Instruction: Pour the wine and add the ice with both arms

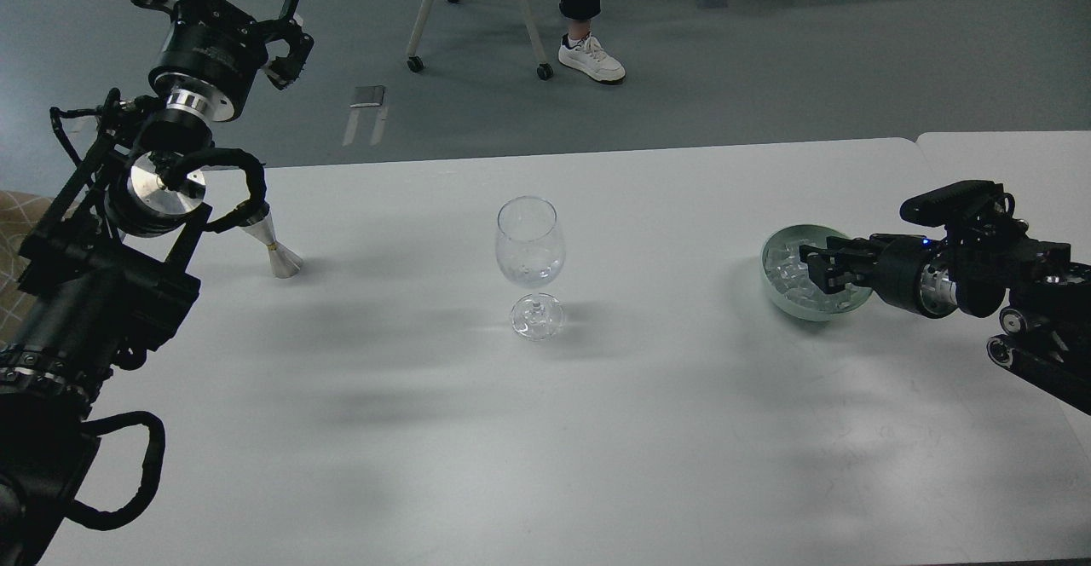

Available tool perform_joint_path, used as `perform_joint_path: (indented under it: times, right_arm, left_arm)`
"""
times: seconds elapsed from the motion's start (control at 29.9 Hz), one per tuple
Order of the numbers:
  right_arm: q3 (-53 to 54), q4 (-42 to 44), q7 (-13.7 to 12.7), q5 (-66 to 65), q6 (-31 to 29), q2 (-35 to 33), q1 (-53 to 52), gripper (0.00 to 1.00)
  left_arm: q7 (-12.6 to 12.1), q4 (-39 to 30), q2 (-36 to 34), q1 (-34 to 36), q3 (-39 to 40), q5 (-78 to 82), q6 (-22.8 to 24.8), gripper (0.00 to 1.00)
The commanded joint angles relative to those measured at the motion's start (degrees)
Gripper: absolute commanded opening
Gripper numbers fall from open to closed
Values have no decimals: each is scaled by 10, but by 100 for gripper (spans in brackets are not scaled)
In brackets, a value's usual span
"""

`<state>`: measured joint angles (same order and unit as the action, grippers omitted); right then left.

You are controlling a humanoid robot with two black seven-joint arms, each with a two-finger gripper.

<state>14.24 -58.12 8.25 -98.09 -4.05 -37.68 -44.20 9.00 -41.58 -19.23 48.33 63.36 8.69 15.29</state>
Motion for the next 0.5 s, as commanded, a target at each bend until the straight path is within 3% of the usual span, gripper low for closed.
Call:
perform_joint_path:
  times: [0.0, 0.13, 0.47]
  right_arm:
    - [0, 5, 0, 0, 0, 7, 0, 40]
    - [0, 4, 0, 0, 0, 8, 0, 35]
    - [0, 4, 0, 0, 0, 8, 3, 34]
  left_arm:
    - [0, 0, 0, -2, 0, 0, -2, 97]
    - [0, 0, -2, -2, 1, 0, -4, 97]
    - [1, 1, -1, -2, 0, 0, -4, 97]
